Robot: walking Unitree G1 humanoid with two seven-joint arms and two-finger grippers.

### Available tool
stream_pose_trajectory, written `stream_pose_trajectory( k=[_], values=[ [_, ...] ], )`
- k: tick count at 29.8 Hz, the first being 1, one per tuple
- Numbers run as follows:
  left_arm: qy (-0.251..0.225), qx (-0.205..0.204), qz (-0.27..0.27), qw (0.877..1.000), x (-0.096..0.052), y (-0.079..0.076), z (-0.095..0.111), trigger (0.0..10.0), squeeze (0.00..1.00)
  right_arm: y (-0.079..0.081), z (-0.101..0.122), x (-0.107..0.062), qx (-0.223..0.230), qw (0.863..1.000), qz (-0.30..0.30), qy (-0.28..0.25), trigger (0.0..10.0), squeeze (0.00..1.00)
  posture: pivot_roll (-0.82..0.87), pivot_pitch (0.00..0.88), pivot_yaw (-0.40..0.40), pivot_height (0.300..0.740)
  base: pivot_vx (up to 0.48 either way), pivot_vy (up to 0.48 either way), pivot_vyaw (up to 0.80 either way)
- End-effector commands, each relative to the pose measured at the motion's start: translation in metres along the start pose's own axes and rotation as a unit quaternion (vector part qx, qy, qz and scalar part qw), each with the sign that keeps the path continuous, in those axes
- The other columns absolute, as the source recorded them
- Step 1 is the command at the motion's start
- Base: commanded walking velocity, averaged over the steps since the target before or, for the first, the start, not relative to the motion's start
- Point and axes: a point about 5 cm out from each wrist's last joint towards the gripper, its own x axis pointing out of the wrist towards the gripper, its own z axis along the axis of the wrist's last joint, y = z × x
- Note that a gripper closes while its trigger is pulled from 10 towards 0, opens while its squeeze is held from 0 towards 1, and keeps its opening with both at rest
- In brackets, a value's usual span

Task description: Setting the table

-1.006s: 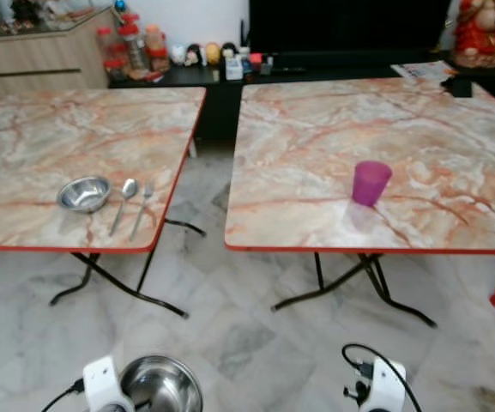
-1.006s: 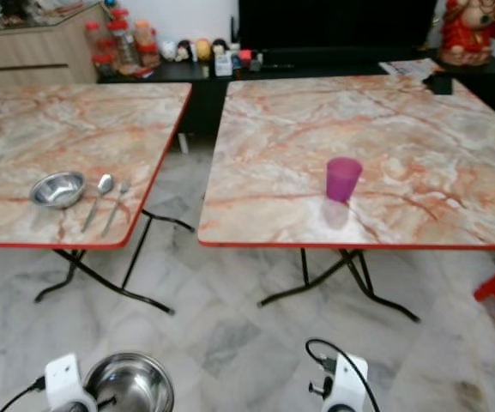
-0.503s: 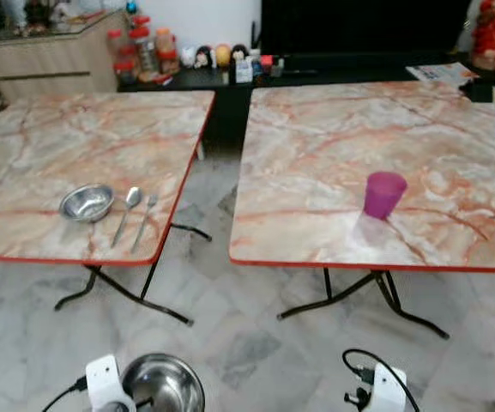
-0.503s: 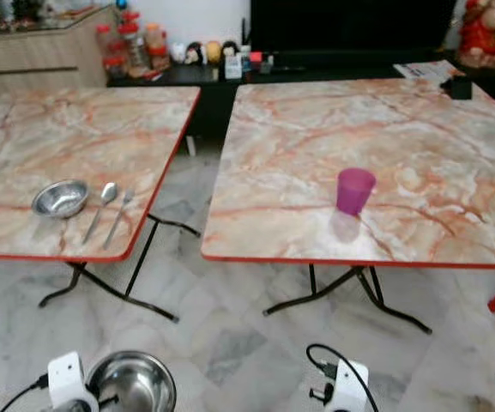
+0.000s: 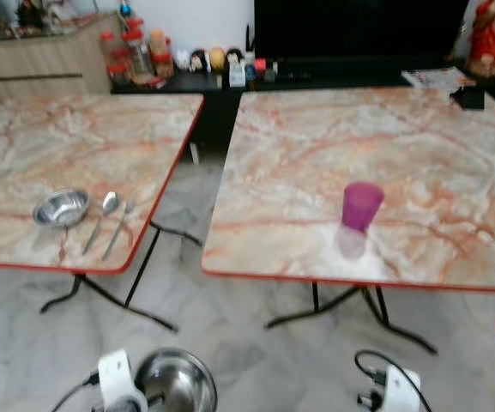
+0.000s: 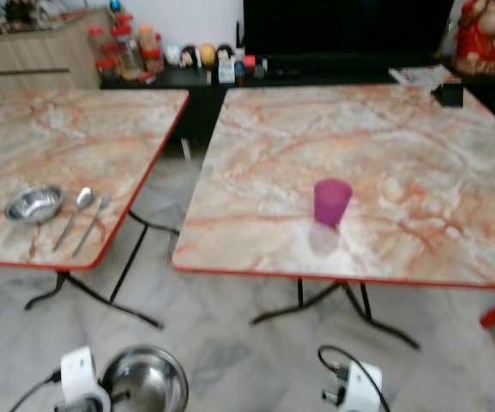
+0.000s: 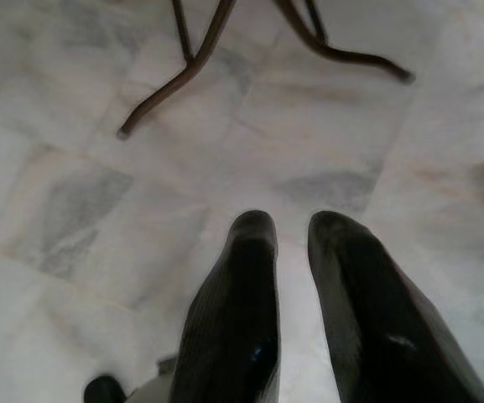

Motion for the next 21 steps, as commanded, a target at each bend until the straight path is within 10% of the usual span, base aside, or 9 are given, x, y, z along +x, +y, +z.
stream_pose_trajectory(
  k=[1,21],
  values=[
    [-0.010,-0.001,0.004,1.000,0.0009,0.0037,0.0062,10.0,0.00,0.0055,-0.0043,-0.0011,0.006,1.000,0.006,0.006,10.0,0.00,-0.06,0.000,0.044,0.740,0.000,0.000,0.00],
    [-0.009,0.010,-0.006,1.000,0.0009,0.0017,0.0060,10.0,0.00,0.0052,-0.0055,-0.0014,0.006,1.000,0.006,0.009,10.0,0.00,-0.06,0.000,0.046,0.740,0.000,-0.347,0.00]
  ],
)
